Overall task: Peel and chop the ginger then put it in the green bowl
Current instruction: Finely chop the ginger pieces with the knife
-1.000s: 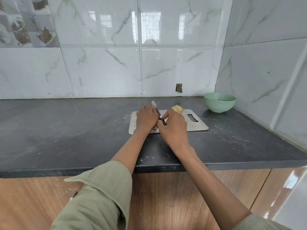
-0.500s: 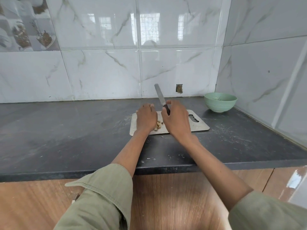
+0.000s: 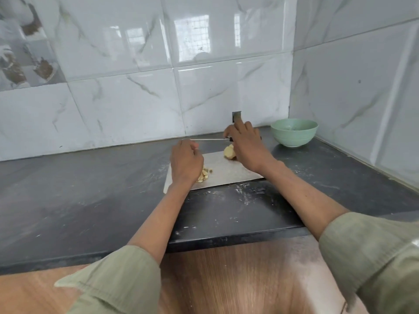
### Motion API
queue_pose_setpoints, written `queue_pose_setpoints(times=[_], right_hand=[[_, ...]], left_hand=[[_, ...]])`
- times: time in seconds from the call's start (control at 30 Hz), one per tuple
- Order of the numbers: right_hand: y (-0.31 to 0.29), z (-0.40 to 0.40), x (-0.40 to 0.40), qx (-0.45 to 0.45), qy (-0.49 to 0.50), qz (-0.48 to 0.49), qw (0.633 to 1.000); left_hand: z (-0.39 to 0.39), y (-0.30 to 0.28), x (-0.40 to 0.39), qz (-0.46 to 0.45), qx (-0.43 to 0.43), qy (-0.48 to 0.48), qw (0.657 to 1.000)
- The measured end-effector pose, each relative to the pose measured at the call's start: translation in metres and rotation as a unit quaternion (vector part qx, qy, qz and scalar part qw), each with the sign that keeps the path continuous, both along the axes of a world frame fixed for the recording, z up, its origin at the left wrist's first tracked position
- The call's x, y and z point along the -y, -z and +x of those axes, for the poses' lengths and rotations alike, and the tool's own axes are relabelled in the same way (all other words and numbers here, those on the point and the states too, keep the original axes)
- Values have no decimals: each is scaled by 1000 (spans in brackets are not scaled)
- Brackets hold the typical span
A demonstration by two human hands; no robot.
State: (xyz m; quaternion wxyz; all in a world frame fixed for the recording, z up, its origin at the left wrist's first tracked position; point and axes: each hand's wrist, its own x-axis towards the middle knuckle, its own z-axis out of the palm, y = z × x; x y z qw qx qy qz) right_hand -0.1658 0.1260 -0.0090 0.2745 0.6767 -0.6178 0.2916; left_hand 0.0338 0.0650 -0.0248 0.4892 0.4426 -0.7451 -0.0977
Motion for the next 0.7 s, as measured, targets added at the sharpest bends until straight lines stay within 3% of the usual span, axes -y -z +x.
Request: queue_pose_setpoints(times=[0.17, 0.27, 0.33, 0.5, 0.7], right_hand=[[5, -9, 3, 129, -28, -17, 991], [2, -15, 7, 223, -59, -21, 973], [0, -20, 7, 262, -77, -13, 962], [-2, -31, 7, 309, -62, -9, 949], [-7, -32, 9, 359, -57, 2, 931]], left_hand=[[-19, -7, -15, -66, 150, 19, 986], [-43, -14, -7, -43, 280, 56, 957], [-60, -17, 1, -5, 319, 78, 945], [-83, -9, 15, 29, 350, 62, 934], [-83, -8, 17, 56, 313, 72, 946]])
